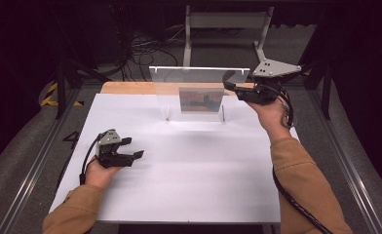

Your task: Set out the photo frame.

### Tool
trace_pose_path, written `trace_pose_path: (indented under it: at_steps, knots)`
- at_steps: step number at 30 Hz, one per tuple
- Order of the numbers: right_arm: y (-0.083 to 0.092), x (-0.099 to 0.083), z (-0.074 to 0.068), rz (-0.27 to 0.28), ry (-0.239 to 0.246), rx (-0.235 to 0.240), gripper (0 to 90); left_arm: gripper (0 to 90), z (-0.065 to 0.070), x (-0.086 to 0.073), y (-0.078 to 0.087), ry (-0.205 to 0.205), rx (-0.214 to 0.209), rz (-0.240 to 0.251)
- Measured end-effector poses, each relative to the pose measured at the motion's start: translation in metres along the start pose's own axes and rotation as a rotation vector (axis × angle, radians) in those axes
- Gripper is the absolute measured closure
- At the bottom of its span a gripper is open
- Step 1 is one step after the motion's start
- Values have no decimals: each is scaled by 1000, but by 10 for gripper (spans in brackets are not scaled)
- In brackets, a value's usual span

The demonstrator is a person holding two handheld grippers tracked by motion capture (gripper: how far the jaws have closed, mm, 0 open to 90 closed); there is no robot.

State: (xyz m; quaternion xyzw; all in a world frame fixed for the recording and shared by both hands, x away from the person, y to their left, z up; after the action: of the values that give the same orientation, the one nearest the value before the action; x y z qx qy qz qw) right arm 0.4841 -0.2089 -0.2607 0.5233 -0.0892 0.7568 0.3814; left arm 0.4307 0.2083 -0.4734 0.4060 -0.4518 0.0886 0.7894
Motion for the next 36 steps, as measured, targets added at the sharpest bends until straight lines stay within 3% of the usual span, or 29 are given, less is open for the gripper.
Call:
trace_pose_path:
  at_steps: [4, 10, 14, 17, 18, 26, 29, 36]
  knots:
    - [-5, -1, 5, 6, -15, -25, 514, 234, 0, 0, 1, 11, -7, 9]
    - [-14, -1, 10, -5, 1, -72, 484, 230, 0, 0, 1, 13, -11, 8]
    - [-21, -4, 15, -10, -18, -127, 448, 228, 1, -1, 0, 24, -25, 7]
    - [-24, -4, 16, -15, -20, -143, 432, 228, 0, 0, -1, 1, -18, 3]
    - [-28, -5, 18, -47, -12, -167, 414, 227, 0, 0, -1, 1, -20, 1]
    - [-39, -11, 24, -78, -24, -216, 394, 226, 2, -1, -1, 11, -34, 1]
    - [-44, -17, 28, -120, -31, -240, 415, 225, 3, -1, -2, 11, -39, 0]
    - [-57, -32, 32, -168, -80, -230, 391, 224, 5, -2, -3, 14, -54, -4]
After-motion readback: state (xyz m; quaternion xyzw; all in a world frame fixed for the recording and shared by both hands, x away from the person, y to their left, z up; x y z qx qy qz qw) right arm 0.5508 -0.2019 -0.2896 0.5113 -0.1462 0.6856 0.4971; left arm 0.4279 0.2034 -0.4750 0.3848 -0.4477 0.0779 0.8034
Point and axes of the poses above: each handheld gripper's, and its own axes: y roughly backward along the jaws, x roughly out of its top, z roughly to its right, the point moved 3 cm from there along -y, roughly forward along the jaws, and after that the axes turned 13 degrees about y, right-handed, at the moved point
